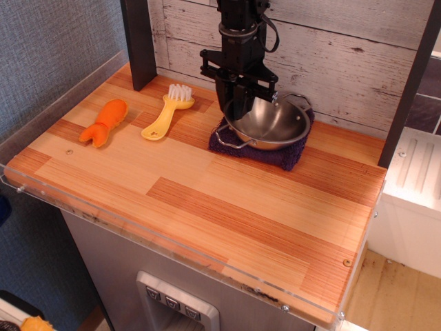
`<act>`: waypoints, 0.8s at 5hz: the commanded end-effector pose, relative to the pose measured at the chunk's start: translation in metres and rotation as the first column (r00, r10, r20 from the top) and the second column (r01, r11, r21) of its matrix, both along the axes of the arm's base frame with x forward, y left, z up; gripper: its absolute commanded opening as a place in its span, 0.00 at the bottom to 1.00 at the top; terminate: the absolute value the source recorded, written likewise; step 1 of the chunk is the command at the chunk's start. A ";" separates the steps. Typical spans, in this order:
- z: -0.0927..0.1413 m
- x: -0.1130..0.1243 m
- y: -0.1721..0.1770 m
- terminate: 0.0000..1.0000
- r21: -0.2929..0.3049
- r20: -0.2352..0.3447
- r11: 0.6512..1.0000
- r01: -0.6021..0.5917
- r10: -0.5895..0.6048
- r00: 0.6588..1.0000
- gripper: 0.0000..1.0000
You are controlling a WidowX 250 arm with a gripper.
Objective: PICK UP THE VESSEL AND PUT ANOTHER SIDE OF THE TABLE
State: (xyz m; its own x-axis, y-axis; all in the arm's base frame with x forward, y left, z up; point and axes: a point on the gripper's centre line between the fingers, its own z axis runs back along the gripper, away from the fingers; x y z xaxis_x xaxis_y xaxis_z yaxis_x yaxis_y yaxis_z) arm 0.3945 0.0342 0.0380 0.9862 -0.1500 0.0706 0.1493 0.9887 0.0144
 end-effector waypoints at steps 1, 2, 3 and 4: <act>0.071 -0.041 -0.023 0.00 -0.114 0.169 0.983 0.147 -0.126 0.977 0.00; 0.069 -0.085 -0.039 0.00 -0.138 0.184 0.954 0.266 -0.239 0.953 0.00; 0.053 -0.111 -0.036 0.00 -0.128 0.155 0.951 0.280 -0.260 0.953 0.00; 0.029 -0.117 -0.021 0.00 -0.101 0.104 0.962 0.255 -0.244 0.964 0.00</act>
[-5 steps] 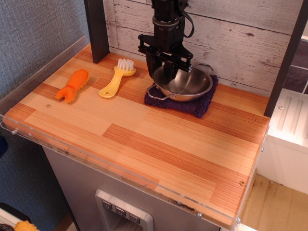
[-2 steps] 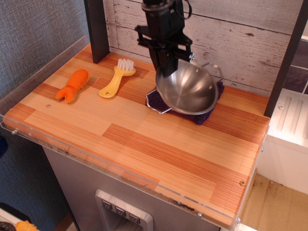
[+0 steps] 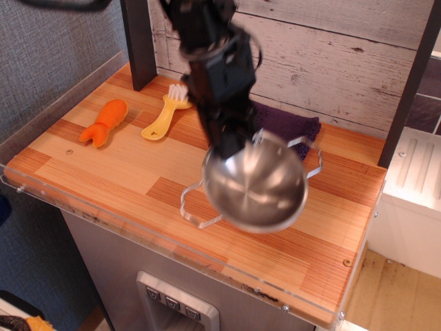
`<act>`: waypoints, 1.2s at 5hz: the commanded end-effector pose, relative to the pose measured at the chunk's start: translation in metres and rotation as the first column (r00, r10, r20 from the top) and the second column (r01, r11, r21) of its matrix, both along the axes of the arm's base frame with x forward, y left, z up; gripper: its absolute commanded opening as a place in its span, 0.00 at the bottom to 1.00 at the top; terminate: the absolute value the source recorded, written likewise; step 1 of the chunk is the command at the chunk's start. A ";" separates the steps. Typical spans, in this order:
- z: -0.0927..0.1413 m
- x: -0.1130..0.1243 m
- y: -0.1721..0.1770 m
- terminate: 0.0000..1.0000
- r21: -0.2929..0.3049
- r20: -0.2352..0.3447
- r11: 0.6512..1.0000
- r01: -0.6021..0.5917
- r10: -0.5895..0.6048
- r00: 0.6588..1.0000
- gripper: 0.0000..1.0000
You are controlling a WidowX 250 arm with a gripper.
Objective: PICK UP THE VESSEL AND PUT ANOTHER SIDE OF THE TABLE
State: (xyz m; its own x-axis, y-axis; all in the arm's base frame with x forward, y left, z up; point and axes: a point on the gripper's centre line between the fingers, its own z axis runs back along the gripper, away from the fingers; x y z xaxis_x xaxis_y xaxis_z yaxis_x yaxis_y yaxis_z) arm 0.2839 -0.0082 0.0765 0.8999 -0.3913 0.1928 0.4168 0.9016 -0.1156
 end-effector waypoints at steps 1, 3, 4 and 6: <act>-0.027 0.003 0.031 0.00 0.066 0.002 0.996 -0.057 0.057 0.998 0.00; -0.036 0.011 0.020 0.00 0.085 -0.021 0.996 -0.037 0.039 0.999 0.00; -0.027 0.005 0.015 0.00 0.071 -0.009 0.997 -0.009 0.009 1.000 1.00; 0.010 0.022 0.068 0.00 0.024 0.029 0.994 -0.103 0.103 0.994 1.00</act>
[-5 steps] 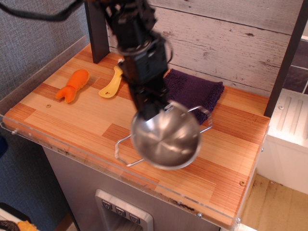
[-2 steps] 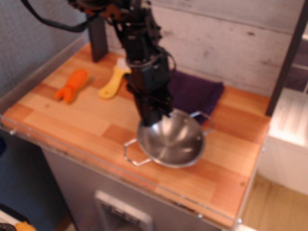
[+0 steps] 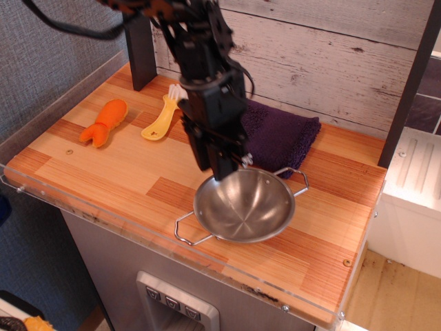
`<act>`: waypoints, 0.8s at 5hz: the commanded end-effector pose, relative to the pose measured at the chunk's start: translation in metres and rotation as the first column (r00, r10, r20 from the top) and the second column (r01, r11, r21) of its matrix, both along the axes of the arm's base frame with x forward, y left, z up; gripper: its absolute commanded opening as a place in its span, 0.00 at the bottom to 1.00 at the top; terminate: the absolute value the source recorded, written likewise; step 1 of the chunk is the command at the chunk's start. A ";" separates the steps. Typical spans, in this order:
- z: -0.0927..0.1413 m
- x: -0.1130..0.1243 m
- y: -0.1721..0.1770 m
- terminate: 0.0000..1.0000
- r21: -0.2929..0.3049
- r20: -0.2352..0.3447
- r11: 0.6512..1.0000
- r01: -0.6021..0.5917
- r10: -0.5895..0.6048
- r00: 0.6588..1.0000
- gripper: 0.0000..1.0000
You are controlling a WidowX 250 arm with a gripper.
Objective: PICK UP THE VESSEL AND PUT ANOTHER SIDE OF THE TABLE
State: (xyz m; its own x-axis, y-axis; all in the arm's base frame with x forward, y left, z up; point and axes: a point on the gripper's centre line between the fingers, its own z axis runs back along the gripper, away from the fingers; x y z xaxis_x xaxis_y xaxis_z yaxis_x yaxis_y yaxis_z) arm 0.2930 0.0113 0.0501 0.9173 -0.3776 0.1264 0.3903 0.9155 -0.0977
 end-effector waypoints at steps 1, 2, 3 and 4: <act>0.061 0.021 0.100 0.00 -0.032 0.115 0.976 -0.217 0.219 0.969 1.00; 0.065 0.027 0.133 0.00 -0.032 0.128 0.965 -0.261 0.263 0.956 1.00; 0.062 0.025 0.133 0.00 0.028 0.139 0.957 -0.289 0.283 0.949 1.00; 0.058 0.019 0.128 0.00 0.036 0.138 0.945 -0.325 0.317 0.938 1.00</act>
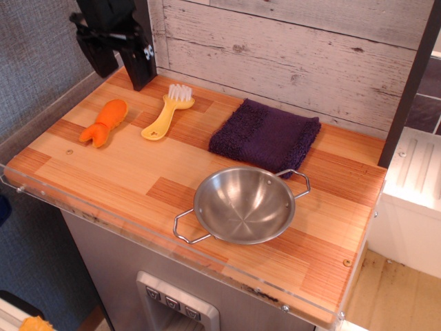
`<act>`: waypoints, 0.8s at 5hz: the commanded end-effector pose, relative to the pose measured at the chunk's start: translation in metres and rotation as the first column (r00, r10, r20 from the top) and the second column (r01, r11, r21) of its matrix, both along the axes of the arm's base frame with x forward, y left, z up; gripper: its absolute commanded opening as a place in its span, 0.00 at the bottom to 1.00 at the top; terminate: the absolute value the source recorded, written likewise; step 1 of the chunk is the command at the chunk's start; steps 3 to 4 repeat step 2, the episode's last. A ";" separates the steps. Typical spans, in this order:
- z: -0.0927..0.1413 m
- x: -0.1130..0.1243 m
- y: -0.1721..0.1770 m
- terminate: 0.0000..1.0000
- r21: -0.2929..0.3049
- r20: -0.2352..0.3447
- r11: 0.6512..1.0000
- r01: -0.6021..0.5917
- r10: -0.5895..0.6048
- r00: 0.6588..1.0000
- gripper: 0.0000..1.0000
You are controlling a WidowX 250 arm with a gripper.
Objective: PICK UP THE VESSEL AND PUT ANOTHER SIDE OF THE TABLE
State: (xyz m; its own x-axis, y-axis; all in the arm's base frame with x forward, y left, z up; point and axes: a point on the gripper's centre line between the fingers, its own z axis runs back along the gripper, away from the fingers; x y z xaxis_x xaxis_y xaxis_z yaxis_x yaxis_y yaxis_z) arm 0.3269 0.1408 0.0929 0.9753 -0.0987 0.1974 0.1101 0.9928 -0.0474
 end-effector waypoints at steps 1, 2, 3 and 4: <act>0.015 -0.015 -0.001 0.00 0.032 0.045 0.999 -0.032 0.030 0.999 1.00; 0.015 -0.015 -0.001 1.00 0.032 0.045 0.999 -0.032 0.030 0.999 1.00; 0.015 -0.015 -0.001 1.00 0.032 0.045 0.999 -0.032 0.030 0.999 1.00; 0.015 -0.015 -0.001 1.00 0.032 0.045 0.999 -0.032 0.030 0.999 1.00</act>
